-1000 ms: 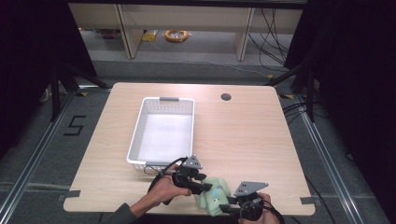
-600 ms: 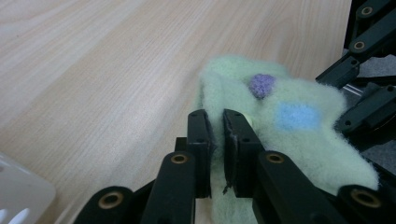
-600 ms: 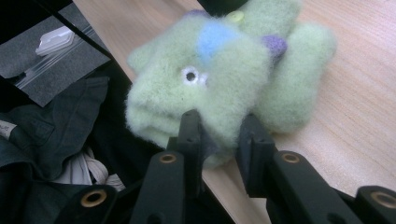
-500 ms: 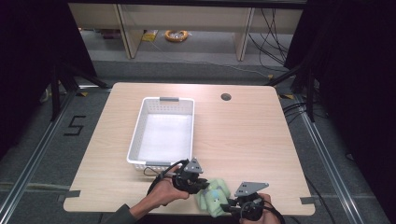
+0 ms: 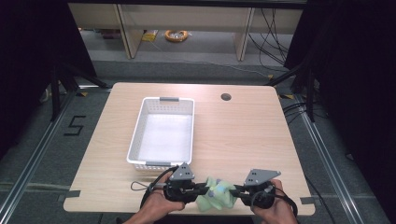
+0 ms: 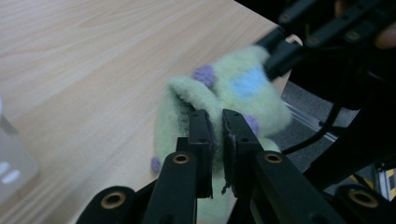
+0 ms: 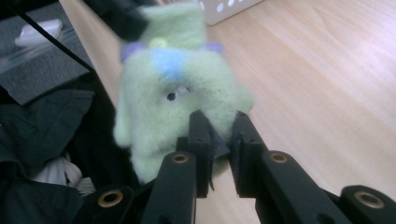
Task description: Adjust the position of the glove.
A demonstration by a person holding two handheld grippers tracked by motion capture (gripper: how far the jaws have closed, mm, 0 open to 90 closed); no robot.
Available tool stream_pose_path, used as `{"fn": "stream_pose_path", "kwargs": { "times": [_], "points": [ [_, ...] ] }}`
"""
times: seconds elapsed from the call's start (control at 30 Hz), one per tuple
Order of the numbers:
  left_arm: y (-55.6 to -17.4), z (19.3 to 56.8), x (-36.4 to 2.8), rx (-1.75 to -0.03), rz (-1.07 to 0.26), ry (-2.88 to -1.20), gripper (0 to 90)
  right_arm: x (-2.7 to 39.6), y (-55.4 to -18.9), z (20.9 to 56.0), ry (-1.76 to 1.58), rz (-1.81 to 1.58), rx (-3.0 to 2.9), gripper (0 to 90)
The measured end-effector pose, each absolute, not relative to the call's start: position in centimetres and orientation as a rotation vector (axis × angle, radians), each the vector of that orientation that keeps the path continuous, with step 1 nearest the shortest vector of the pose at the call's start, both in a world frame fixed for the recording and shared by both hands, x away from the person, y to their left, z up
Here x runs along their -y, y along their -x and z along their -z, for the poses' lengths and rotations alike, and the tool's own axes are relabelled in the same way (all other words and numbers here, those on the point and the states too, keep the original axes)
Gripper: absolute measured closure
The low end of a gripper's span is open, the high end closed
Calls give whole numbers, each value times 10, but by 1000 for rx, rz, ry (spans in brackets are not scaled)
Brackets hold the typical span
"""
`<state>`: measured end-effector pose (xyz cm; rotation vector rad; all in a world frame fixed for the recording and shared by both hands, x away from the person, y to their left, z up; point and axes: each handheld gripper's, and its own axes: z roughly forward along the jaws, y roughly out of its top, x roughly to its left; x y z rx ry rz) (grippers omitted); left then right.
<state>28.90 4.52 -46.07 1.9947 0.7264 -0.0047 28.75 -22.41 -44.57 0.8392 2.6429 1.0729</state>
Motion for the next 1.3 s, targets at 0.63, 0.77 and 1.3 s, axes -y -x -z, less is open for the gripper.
{"fn": "stream_pose_path", "kwargs": {
  "times": [0.63,0.77,1.3],
  "points": [
    [-268,502,-43,-864,119,-1978,802,195,-343,461,-583,-944,-2861,748],
    [-265,507,-43,-880,140,-1973,781,197,-345,468,-683,-965,-2828,690],
    [-270,498,-71,-960,114,-1907,497,223,-334,460,-985,-1073,-2639,541]
  ]
}}
